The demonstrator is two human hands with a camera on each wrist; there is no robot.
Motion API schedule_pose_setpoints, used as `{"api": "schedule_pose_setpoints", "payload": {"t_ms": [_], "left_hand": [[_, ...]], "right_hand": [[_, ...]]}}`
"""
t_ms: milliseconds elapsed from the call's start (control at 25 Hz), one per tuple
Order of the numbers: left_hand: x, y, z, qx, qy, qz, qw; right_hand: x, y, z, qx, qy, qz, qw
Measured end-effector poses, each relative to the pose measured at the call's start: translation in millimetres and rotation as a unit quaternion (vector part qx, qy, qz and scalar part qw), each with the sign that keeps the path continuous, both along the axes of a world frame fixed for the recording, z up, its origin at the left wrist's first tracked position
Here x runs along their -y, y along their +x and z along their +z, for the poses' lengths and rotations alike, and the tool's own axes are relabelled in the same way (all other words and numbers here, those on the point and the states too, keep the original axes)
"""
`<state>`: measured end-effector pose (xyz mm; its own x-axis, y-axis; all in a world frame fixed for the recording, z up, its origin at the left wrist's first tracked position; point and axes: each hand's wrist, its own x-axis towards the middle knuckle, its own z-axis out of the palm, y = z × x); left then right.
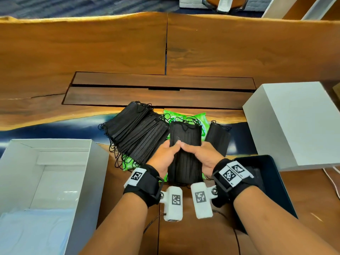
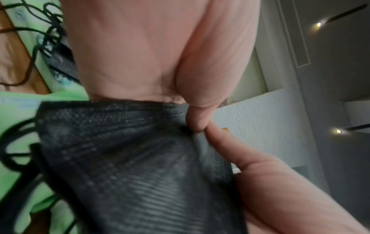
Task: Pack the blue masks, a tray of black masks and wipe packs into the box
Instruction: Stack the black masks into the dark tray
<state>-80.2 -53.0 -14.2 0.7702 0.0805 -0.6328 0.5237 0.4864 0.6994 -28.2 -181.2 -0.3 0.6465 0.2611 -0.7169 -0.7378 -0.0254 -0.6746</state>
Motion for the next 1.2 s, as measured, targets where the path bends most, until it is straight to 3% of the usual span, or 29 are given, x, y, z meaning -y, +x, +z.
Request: {"api": "schedule_pose_setpoints", "payload": {"t_ms": [640,840,960,1200], "left_hand": [[1.4,-0.1,-2.4,-0.021,0.031,0.060,0.997],[6.0,0.2,-4.8,-0.027,0.044,0.087,0.995],[3.0,0.0,-4.8,-0.019,0.043,0.101,0.994],[2.5,-7.3,3.4,-0.008,0.071,0.039,0.997]], "right_hand": [[-5.9,1.4,-1.7,0.028,-0.025,0.003,0.999],[-5.2,-8.7,-1.0,0.056,-0.037,0.079,0.995],[2.9,-9.8,-0.3,0.056,-0.029,0.073,0.995],[10.5,-18.9,12.9,0.081,-0.023,0.143,0.986]]}}
